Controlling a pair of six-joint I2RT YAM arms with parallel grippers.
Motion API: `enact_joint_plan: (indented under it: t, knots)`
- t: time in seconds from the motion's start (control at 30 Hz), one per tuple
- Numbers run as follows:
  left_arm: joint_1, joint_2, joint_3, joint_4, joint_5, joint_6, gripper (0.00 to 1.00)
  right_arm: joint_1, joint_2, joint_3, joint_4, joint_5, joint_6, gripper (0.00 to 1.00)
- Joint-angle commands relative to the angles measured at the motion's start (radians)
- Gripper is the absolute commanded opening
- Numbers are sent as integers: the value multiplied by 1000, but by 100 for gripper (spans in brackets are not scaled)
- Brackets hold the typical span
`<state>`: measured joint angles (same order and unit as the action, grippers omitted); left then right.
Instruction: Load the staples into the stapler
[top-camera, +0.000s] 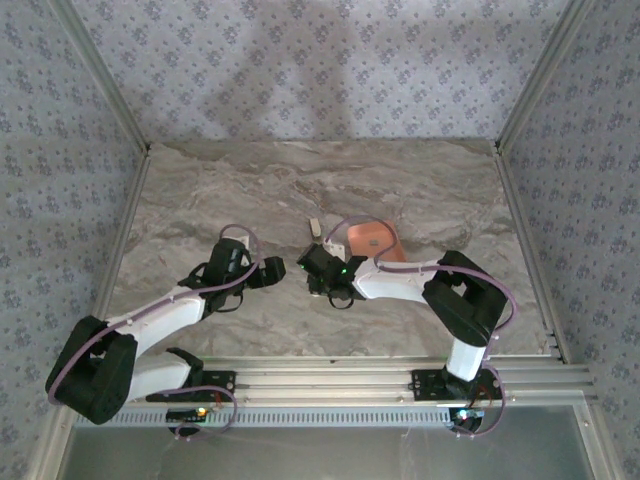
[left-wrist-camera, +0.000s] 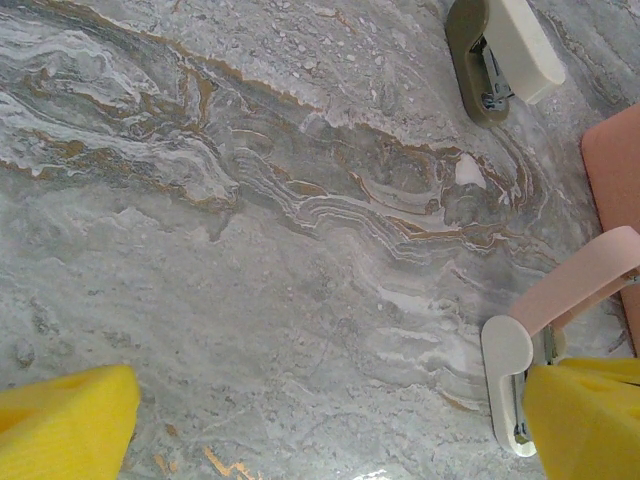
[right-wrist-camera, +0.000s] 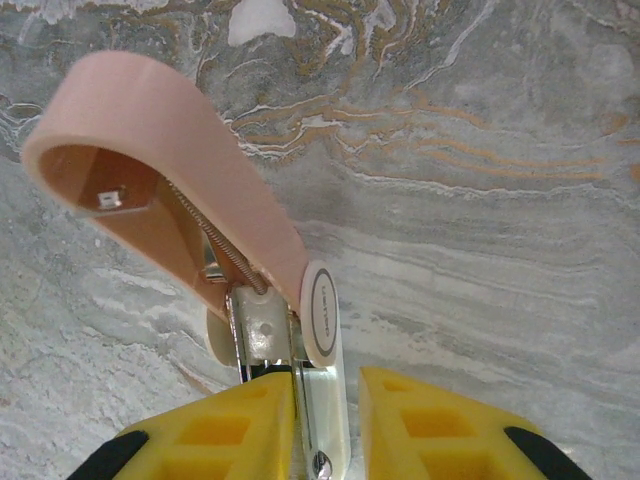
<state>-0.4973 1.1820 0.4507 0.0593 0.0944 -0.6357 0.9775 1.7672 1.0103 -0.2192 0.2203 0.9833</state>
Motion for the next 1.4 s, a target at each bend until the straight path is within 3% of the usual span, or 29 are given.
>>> enact_joint_plan:
  t: [0.0,0.33,0.63,1.13,1.37]
  knots:
    - [7,-1,31,28,22,19,98,5,3,-16,-14,8,0,25]
    - [7,-2,42,47,72,50,97,17,-41,-20,1,34,-39,21]
    - [9,21,70,91,153,96,96,46,-191,-116,72,116,-47,35]
    - [31,222,185,211,368,106,89,92,-262,-355,326,11,164,33]
    - [24,291,242,220,421,131,83,60,-242,-407,474,-71,167,32]
